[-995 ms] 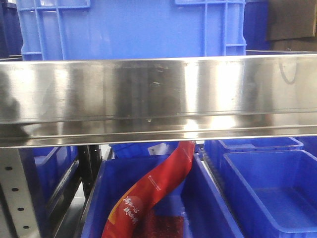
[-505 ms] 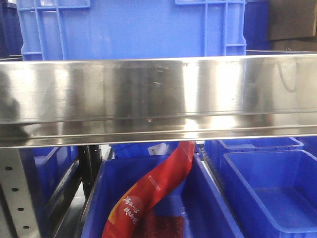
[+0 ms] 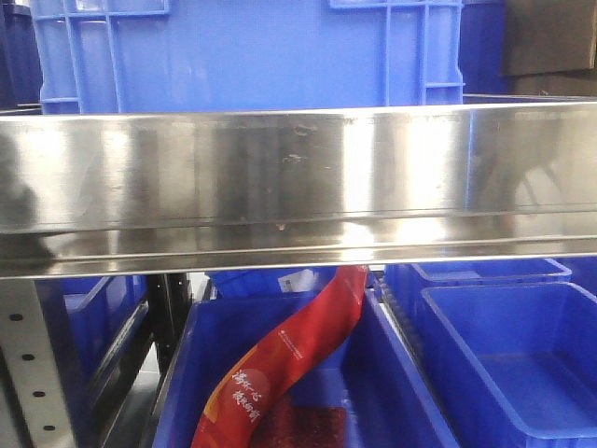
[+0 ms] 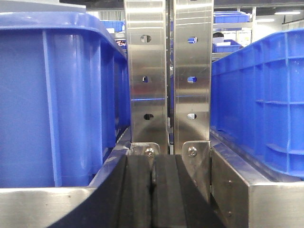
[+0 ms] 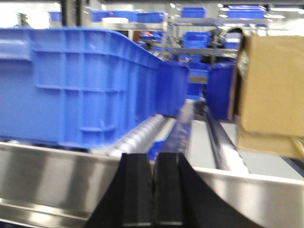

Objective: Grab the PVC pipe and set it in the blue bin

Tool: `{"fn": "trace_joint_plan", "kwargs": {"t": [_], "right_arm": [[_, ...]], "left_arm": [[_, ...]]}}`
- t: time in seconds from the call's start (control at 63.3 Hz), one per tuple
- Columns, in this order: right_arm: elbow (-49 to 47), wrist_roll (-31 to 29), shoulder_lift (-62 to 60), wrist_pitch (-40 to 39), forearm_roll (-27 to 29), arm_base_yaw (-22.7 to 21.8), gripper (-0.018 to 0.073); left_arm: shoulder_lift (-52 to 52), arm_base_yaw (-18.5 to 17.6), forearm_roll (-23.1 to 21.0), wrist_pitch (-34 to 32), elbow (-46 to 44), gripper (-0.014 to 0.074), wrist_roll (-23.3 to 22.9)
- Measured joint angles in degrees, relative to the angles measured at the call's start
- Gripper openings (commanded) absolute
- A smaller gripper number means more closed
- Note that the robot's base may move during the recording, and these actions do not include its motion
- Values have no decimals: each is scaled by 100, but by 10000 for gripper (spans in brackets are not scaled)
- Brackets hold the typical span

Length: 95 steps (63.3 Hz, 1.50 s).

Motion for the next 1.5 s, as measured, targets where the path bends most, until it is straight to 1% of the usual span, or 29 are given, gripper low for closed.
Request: {"fn": "trace_joint_plan", "kwargs": {"t": [0.142, 0.569, 0.79, 0.9, 1.058, 1.2, 1.358, 1.5], "right_arm": [[81, 24, 0, 19, -11, -368, -169], [136, 24, 0, 75, -11, -1047, -169], [136, 24, 0, 143, -70, -1173, -169], [136, 34, 0, 187, -196, -1323, -169], [136, 34, 0, 187, -230, -1515, -169], [136, 45, 0, 129, -230, -1527, -169], [136, 45, 0, 46, -30, -1527, -169], [136, 45, 0, 35, 7, -1527, -169]], "left_arm": [[0, 0, 0, 0, 0, -111, 0], [0, 0, 0, 0, 0, -111, 0], [0, 0, 0, 0, 0, -111, 0], [0, 0, 0, 0, 0, -111, 0], [0, 0, 0, 0, 0, -111, 0], [0, 0, 0, 0, 0, -111, 0], [0, 0, 0, 0, 0, -111, 0], [0, 0, 0, 0, 0, -111, 0]]}}
